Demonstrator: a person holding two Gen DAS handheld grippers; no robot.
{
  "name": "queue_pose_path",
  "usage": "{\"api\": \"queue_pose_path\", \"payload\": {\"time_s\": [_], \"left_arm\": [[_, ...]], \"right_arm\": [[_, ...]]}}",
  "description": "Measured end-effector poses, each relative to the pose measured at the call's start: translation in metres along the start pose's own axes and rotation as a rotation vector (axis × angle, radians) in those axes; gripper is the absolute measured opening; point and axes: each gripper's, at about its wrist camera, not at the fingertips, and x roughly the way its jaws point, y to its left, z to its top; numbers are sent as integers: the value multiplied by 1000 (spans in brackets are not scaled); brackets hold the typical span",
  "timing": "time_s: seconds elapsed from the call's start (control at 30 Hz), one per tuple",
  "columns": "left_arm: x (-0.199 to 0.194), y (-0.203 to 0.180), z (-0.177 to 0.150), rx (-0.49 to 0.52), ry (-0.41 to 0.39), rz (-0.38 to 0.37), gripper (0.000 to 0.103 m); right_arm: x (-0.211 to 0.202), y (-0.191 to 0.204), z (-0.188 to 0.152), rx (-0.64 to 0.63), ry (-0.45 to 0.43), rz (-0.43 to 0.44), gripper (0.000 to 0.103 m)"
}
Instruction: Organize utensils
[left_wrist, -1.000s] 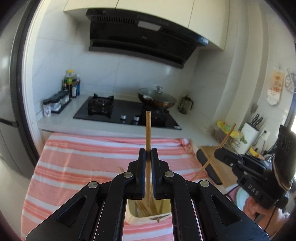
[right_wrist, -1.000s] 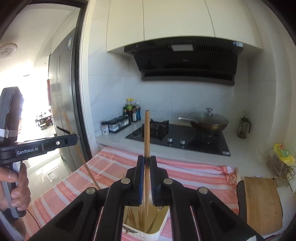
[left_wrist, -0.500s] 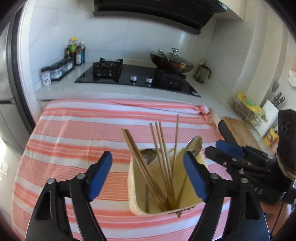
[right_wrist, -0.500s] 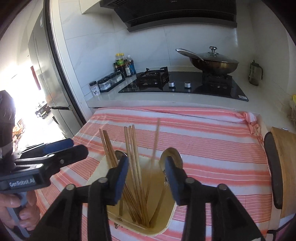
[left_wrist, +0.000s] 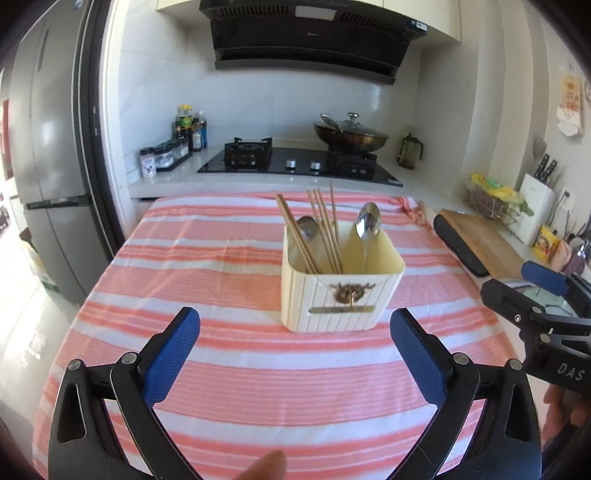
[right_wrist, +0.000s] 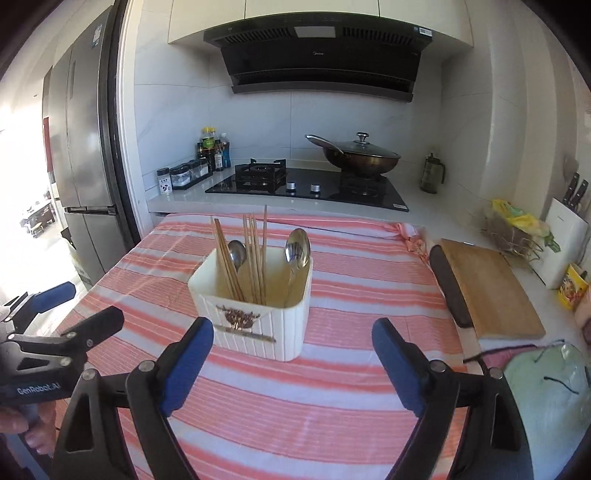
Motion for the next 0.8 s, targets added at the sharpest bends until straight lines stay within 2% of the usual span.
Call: {"api": "queue_pose_path", "payload": {"time_s": [0.17, 0.4, 0.67, 0.8], "left_arm": [[-21, -9, -18, 45, -7, 42, 103], [-43, -13, -35, 31, -10, 69, 103], [-65, -18, -34, 56, -56, 217, 103], [-70, -21, -36, 67, -45, 210, 103]], "right_arm": [[-32, 7, -29, 6, -5, -65, 89], [-60, 8, -49, 8, -24, -81, 89], [-80, 11, -52, 10, -47, -74, 90], [-87, 11, -52, 21, -52, -71, 90]]}}
